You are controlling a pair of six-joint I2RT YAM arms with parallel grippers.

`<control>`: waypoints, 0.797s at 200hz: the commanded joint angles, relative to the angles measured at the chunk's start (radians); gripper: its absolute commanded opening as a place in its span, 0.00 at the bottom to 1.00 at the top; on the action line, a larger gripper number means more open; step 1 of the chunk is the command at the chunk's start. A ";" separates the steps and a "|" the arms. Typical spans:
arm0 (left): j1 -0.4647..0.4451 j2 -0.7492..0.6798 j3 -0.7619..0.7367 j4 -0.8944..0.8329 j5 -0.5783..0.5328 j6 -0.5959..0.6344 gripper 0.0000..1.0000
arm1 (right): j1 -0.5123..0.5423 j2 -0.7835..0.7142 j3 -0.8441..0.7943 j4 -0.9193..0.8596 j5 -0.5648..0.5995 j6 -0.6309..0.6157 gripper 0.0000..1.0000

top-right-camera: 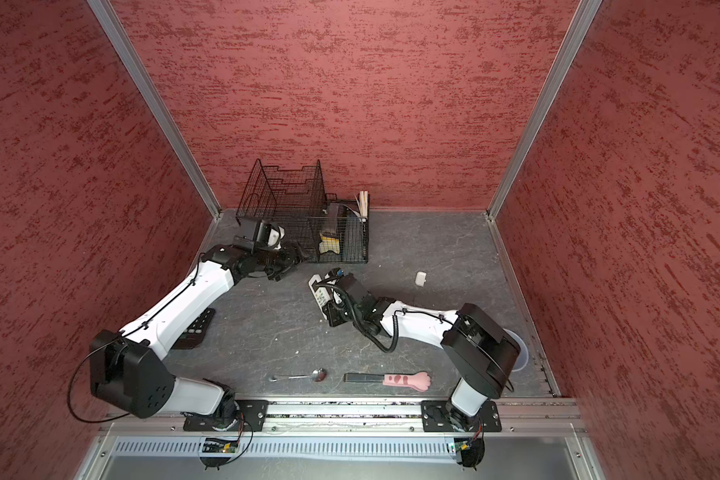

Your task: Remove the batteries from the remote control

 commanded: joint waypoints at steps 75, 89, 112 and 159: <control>-0.001 0.024 -0.049 -0.326 0.229 -0.174 0.70 | 0.148 -0.136 0.003 -0.113 0.391 -0.471 0.00; -0.009 0.025 -0.056 -0.328 0.232 -0.187 0.69 | 0.167 -0.126 0.012 -0.106 0.419 -0.488 0.00; -0.014 0.038 -0.061 -0.329 0.231 -0.186 0.66 | 0.192 -0.103 0.034 -0.101 0.458 -0.505 0.00; -0.009 0.086 -0.061 -0.317 0.247 -0.188 0.57 | 0.220 -0.063 0.064 -0.084 0.515 -0.507 0.00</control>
